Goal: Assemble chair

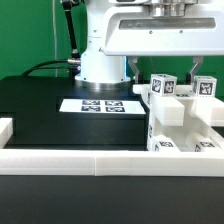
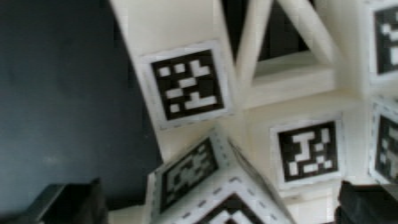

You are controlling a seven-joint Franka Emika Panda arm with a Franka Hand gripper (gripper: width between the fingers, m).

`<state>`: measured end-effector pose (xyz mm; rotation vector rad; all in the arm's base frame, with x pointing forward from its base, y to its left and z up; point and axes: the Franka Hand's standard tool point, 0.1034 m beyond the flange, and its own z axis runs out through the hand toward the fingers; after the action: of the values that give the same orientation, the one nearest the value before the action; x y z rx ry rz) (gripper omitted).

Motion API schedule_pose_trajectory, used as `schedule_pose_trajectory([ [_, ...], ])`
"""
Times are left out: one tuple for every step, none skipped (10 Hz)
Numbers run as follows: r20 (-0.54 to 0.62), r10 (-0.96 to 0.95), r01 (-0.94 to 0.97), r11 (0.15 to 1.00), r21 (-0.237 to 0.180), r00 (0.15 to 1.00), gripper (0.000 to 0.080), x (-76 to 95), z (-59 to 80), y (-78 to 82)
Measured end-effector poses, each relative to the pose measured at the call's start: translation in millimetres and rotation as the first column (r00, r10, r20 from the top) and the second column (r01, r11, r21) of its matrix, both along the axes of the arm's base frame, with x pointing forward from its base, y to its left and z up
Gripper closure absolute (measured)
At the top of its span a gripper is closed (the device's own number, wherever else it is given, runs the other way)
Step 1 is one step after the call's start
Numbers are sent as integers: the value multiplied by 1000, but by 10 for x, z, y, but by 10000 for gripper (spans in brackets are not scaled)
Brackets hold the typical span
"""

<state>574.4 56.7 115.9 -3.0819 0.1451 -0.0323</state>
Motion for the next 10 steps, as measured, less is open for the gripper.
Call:
schedule_pose_trajectory([
  [4, 78, -78, 997, -2, 997, 151, 0, -1, -7],
  [5, 110, -110, 994, -5, 994, 151, -3, -3, 4],
  [7, 207, -207, 978, -18, 978, 151, -5, -5, 8],
  [6, 270, -270, 962, -28, 963, 151, -7, -7, 13],
  [5, 295, -295, 955, -32, 955, 151, -9, -8, 19],
  [5, 299, -299, 954, -32, 954, 274, -9, -8, 19],
  [5, 294, -294, 955, -32, 956, 408, -9, -8, 13],
  [5, 294, -293, 955, -32, 956, 408, -8, -8, 8],
  [5, 287, -287, 957, -32, 958, 513, -8, -8, 8],
  [4, 258, -258, 966, -31, 966, 513, -8, -8, 8],
])
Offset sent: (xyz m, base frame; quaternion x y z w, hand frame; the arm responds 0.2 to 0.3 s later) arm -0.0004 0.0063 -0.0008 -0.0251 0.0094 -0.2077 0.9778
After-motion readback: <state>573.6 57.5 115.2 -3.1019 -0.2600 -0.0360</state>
